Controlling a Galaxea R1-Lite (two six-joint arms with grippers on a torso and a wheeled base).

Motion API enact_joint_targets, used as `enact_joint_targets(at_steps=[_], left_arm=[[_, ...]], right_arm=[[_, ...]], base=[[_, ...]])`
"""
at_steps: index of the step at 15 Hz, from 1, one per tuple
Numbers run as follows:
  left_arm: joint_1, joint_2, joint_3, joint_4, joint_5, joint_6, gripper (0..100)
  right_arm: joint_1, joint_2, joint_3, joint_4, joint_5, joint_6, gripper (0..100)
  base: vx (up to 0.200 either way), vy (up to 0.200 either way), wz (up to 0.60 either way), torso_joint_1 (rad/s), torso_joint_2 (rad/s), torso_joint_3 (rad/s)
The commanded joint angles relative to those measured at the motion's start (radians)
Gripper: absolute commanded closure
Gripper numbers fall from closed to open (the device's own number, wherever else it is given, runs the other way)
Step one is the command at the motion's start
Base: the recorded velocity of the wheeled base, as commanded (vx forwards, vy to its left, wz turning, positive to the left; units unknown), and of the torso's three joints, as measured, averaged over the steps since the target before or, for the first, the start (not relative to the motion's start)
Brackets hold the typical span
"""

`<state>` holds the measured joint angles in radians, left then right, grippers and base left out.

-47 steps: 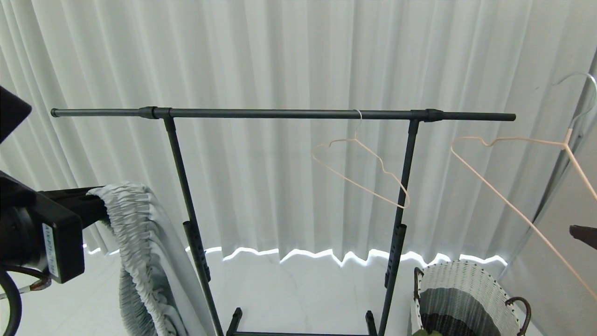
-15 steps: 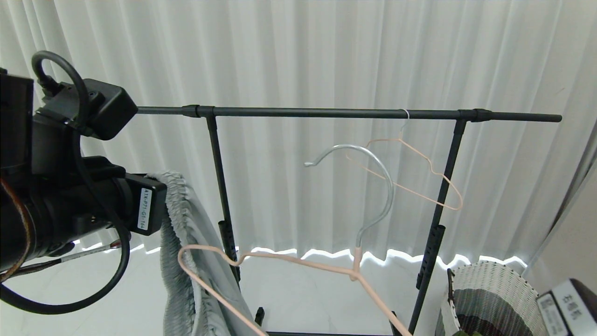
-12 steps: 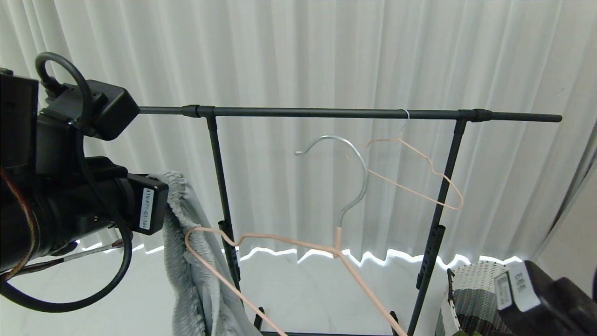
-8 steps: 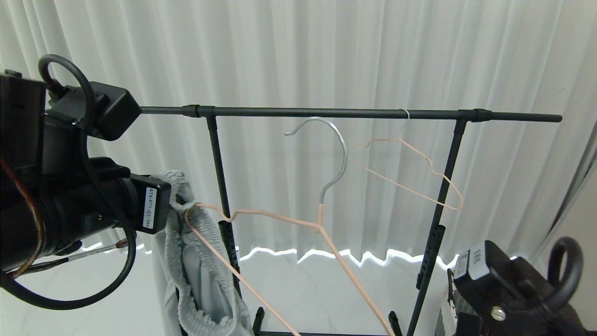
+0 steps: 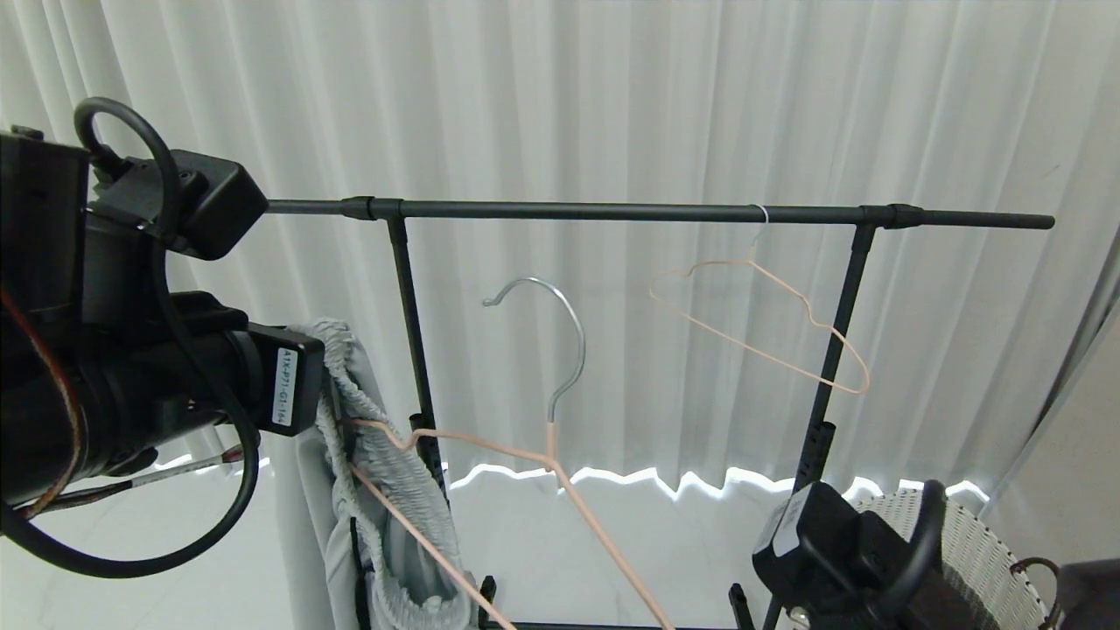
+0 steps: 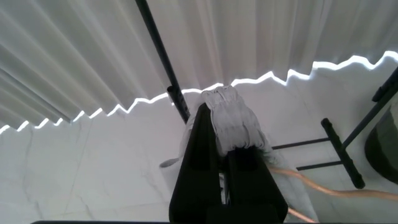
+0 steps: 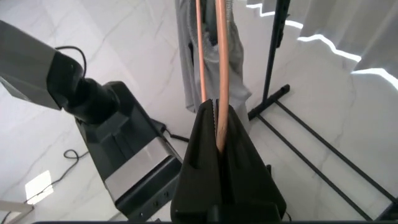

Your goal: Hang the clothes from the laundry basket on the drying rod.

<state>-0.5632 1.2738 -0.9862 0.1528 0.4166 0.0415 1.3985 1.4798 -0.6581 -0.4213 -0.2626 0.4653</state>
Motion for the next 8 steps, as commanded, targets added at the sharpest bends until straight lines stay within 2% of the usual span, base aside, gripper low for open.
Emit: enact_joint_targets(at_steps=[1, 5, 8], left_arm=[[0.000, -0.001, -0.005, 0.001, 0.001, 0.000, 100], [0.000, -0.001, 0.001, 0.001, 0.001, 0.001, 100], [-0.034, -0.002, 0.001, 0.001, -0.001, 0.000, 100]], right_arm=[[-0.001, 0.025, -0.002, -0.002, -0.006, 0.003, 100], [-0.004, 0.034, -0.005, -0.105, -0.007, -0.017, 100], [-0.004, 0.047, -0.005, -0.111, -0.001, -0.043, 100]], base=[[0.000, 0.000, 0.00, 0.000, 0.00, 0.000], [0.000, 0.000, 0.00, 0.000, 0.00, 0.000], [0.000, 0.000, 0.00, 0.000, 0.00, 0.000]])
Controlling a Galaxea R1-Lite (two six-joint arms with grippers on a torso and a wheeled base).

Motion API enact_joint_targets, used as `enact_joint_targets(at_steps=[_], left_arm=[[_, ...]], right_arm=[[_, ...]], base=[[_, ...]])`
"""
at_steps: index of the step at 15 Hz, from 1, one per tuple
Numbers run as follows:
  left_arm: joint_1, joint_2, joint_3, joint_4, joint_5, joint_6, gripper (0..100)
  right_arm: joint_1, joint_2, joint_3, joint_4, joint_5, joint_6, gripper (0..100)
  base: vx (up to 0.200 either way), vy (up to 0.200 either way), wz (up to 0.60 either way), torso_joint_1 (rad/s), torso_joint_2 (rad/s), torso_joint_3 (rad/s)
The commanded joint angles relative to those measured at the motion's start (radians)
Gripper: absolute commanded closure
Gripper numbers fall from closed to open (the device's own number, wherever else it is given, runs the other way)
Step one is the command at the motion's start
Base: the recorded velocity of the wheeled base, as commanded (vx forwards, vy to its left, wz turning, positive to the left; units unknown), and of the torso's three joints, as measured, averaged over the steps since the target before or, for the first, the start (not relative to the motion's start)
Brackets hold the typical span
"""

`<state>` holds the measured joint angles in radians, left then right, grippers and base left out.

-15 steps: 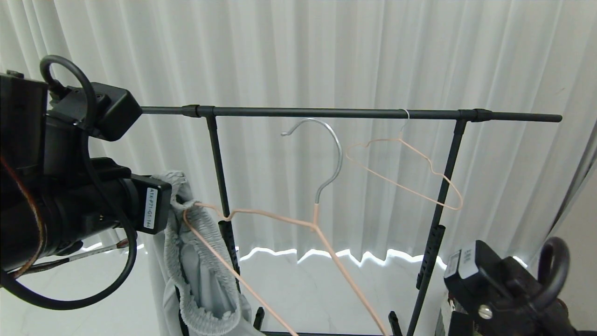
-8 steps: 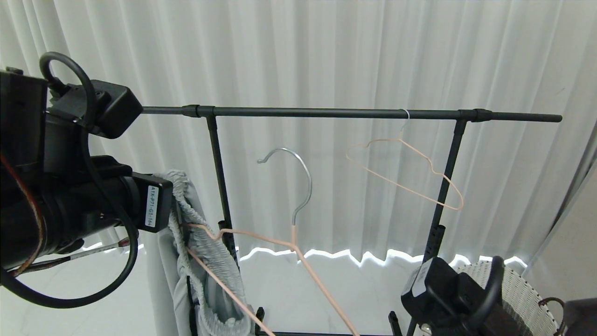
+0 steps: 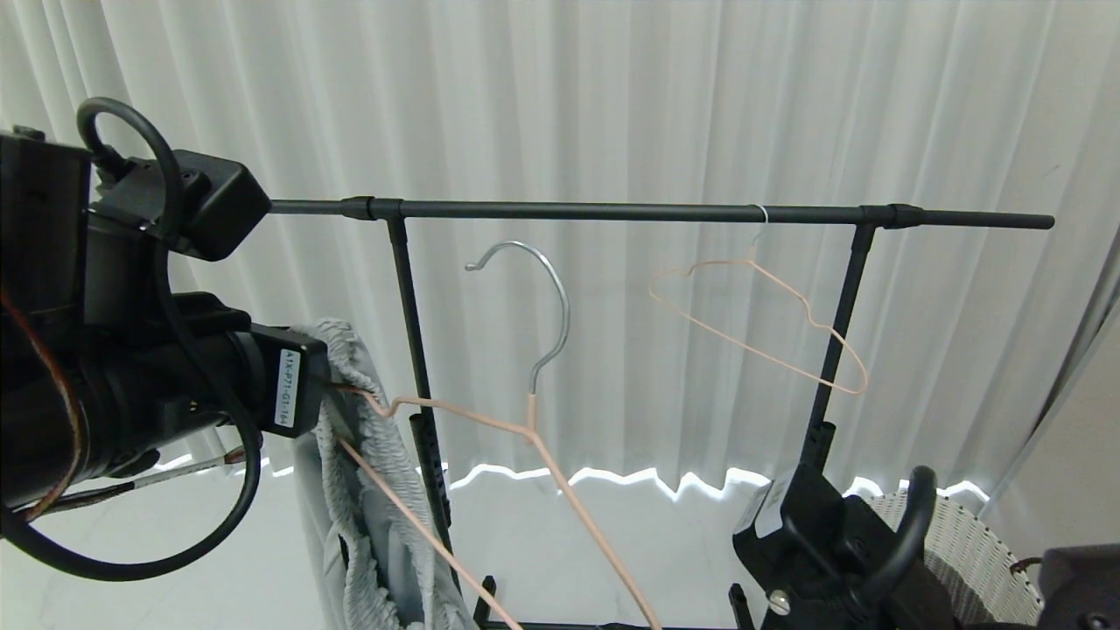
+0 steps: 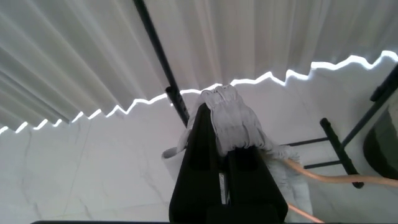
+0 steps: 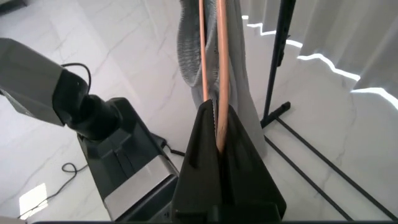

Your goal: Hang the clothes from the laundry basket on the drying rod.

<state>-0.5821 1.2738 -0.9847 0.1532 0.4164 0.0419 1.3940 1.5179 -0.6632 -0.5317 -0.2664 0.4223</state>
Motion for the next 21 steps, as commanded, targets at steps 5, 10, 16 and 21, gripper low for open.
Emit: enact_joint_targets(at_steps=[5, 10, 16, 21], left_arm=[[-0.188, -0.010, -0.014, 0.000, 0.001, -0.036, 100], [-0.265, -0.010, -0.057, 0.000, -0.001, -0.037, 100], [-0.314, -0.013, -0.045, 0.000, 0.004, -0.088, 100], [-0.303, -0.017, -0.042, 0.000, 0.007, -0.089, 100]], right_arm=[[-0.020, 0.133, -0.036, -0.047, -0.002, -0.002, 100], [-0.040, 0.214, -0.073, -0.071, -0.002, 0.001, 100], [-0.061, 0.223, -0.092, -0.093, -0.007, 0.016, 100], [-0.064, 0.182, -0.090, -0.105, -0.047, 0.015, 100]], base=[[0.000, 0.000, 0.00, 0.000, 0.00, 0.000], [0.000, 0.000, 0.00, 0.000, 0.00, 0.000], [0.000, 0.000, 0.00, 0.000, 0.00, 0.000], [0.000, 0.000, 0.00, 0.000, 0.00, 0.000]])
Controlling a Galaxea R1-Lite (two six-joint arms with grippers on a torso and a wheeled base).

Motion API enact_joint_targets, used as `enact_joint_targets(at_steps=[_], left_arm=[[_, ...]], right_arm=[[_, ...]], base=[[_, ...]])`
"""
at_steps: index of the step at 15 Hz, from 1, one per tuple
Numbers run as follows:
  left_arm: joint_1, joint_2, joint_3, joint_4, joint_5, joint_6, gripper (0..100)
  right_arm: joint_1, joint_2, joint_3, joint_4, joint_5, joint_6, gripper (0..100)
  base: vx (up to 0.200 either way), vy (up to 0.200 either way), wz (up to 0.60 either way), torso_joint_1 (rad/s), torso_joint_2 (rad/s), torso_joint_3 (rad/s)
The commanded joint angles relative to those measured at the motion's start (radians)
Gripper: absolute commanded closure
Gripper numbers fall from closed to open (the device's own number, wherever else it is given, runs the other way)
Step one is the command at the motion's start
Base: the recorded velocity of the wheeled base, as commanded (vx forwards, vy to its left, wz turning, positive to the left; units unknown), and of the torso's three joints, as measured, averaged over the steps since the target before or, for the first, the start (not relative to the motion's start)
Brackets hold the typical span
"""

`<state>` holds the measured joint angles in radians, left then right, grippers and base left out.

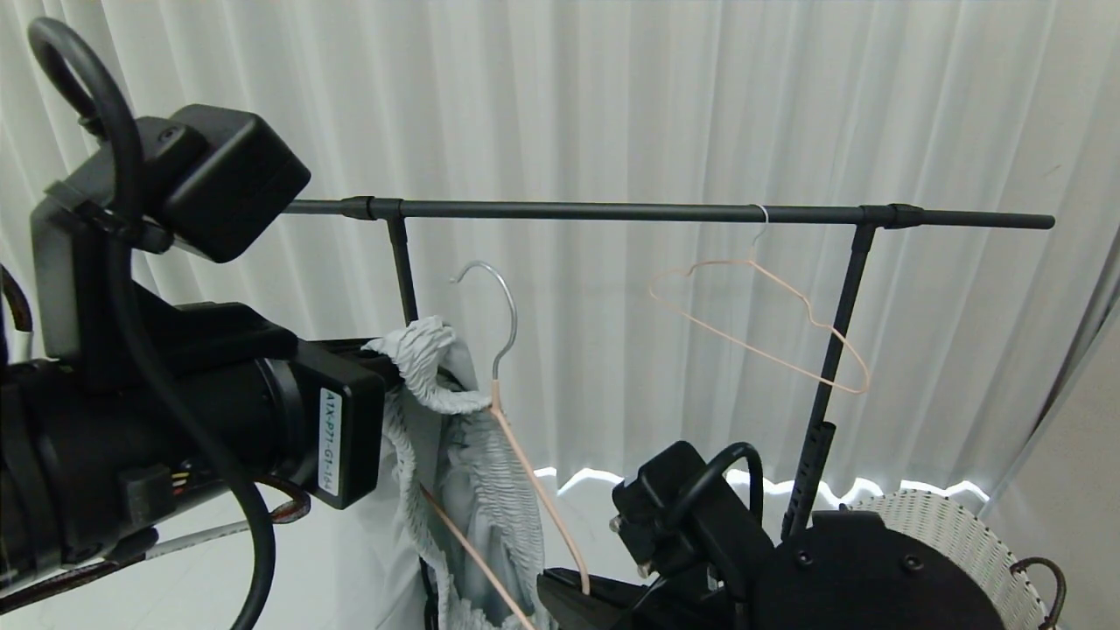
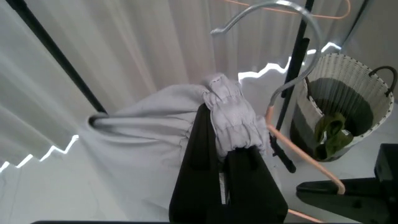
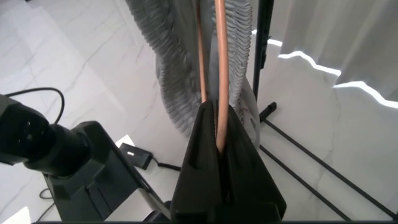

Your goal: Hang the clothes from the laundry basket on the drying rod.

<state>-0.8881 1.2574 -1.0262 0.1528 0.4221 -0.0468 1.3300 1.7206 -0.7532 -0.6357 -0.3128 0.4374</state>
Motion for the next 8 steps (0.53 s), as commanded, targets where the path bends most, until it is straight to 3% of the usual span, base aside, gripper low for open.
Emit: enact_joint_targets(at_steps=[1, 6, 8], left_arm=[[0.006, -0.003, -0.003, 0.001, 0.001, -0.001, 100], [0.001, -0.001, -0.006, 0.001, 0.000, 0.002, 100], [-0.045, -0.001, -0.008, 0.001, 0.000, 0.001, 100]], right_arm=[[-0.008, -0.038, 0.000, -0.002, 0.000, -0.003, 100], [-0.018, -0.075, -0.002, -0.042, 0.000, -0.017, 100], [-0.022, -0.073, -0.002, -0.067, 0.000, -0.025, 100]], base=[[0.000, 0.000, 0.00, 0.000, 0.00, 0.000], [0.000, 0.000, 0.00, 0.000, 0.00, 0.000], [0.000, 0.000, 0.00, 0.000, 0.00, 0.000]])
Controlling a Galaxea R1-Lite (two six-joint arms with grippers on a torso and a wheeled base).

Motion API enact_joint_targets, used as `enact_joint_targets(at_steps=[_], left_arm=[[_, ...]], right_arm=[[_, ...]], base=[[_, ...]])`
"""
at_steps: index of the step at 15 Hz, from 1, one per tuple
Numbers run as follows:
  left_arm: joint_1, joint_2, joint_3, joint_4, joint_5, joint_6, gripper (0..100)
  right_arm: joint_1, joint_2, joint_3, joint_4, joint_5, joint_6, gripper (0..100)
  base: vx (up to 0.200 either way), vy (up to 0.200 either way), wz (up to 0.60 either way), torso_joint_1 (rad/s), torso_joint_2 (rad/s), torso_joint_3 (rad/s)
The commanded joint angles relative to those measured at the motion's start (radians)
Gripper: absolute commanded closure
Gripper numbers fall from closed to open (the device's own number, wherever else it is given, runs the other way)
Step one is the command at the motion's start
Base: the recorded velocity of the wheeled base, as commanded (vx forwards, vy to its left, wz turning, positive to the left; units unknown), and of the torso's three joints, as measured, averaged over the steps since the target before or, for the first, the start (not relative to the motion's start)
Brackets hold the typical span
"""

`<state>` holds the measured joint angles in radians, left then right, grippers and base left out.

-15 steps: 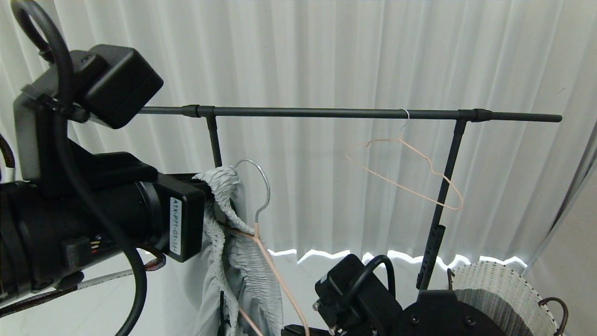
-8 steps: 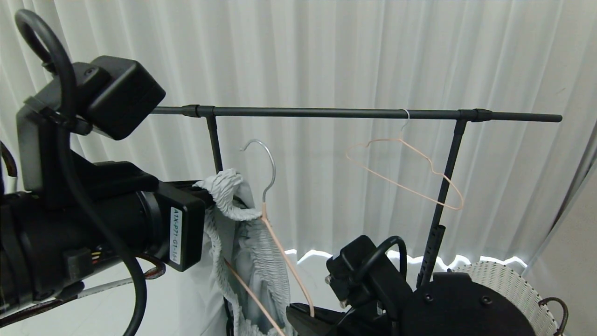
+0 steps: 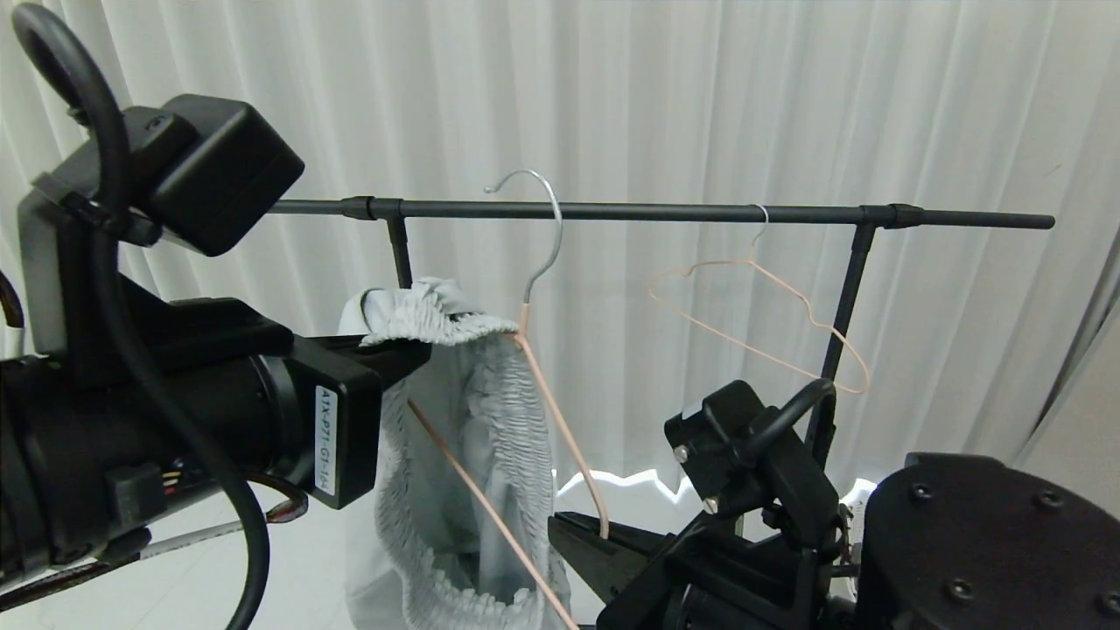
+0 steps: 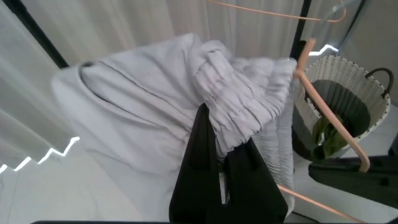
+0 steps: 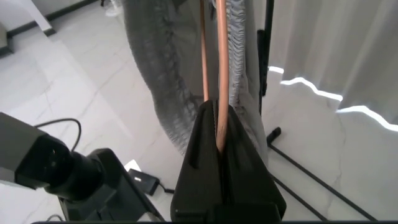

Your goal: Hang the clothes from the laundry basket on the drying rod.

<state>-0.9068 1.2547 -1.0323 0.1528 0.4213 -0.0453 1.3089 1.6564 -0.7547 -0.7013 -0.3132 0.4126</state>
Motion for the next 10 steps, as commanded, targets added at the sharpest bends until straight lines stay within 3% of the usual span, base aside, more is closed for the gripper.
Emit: enact_joint_targets(at_steps=[1, 2, 3, 10], left_arm=[[-0.040, 0.002, 0.000, 0.001, -0.001, -0.001, 100], [-0.044, 0.003, 0.000, 0.001, -0.001, -0.001, 100], [-0.043, 0.003, 0.000, 0.001, -0.001, -0.001, 0], [-0.043, -0.046, 0.063, -0.001, -0.002, -0.002, 0]], right_arm=[[0.000, -0.009, 0.000, -0.001, 0.000, -0.001, 100], [0.000, -0.010, 0.000, -0.003, 0.000, -0.005, 100], [-0.002, -0.012, -0.002, -0.004, 0.000, -0.005, 100], [-0.010, -0.027, 0.005, -0.037, 0.000, -0.037, 100]], base=[[0.000, 0.000, 0.00, 0.000, 0.00, 0.000], [0.000, 0.000, 0.00, 0.000, 0.00, 0.000], [0.000, 0.000, 0.00, 0.000, 0.00, 0.000], [0.000, 0.000, 0.00, 0.000, 0.00, 0.000]])
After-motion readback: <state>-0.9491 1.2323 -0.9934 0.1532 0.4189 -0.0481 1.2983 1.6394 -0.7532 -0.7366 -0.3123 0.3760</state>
